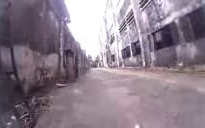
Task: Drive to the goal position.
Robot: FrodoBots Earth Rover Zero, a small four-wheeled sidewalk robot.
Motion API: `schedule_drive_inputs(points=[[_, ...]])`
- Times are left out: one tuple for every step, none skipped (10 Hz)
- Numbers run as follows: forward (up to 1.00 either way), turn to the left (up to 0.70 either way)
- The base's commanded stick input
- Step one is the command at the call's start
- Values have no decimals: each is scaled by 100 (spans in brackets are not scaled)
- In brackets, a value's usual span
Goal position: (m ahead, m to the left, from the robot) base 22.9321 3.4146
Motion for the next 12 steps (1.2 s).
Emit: schedule_drive_inputs(points=[[0, -100], [0, -100], [0, -100], [0, -100], [0, -100], [0, -100], [55, -65], [100, -32], [100, -9], [100, 3], [100, 3], [100, 3]])
